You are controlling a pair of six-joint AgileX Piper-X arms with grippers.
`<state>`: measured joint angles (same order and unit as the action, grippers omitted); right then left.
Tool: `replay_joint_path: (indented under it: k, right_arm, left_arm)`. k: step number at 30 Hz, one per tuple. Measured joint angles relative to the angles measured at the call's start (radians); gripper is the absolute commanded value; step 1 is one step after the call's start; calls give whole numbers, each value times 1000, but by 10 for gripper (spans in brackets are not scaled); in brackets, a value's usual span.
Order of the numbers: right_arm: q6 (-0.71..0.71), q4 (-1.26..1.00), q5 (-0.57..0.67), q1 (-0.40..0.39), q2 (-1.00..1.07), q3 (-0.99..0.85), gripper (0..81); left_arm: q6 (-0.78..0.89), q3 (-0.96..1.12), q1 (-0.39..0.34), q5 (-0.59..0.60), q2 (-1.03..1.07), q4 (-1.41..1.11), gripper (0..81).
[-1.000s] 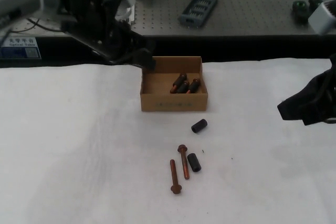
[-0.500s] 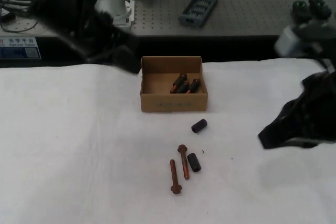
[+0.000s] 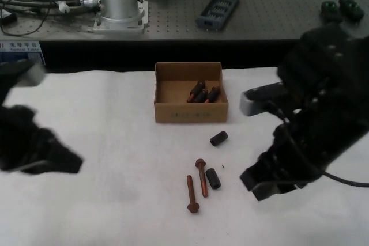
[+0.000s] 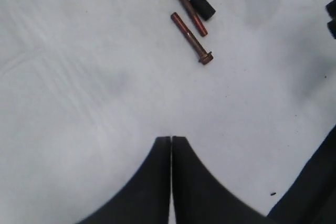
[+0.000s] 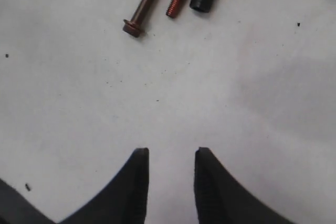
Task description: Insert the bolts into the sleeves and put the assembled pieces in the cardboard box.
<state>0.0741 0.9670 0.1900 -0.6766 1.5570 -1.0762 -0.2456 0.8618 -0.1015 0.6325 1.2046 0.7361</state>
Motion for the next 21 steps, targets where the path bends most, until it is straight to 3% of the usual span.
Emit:
replay_joint_path:
  k: [9,21]
  right_arm:
    - [0,-13,-45,-2,278,-239,241]
    - [-16,-15,-152,-63,450,-348,241]
  left_arm:
    - [2,-73,43,-1,-256,-59,7]
    - [2,-73,43,-1,-267,-171,7]
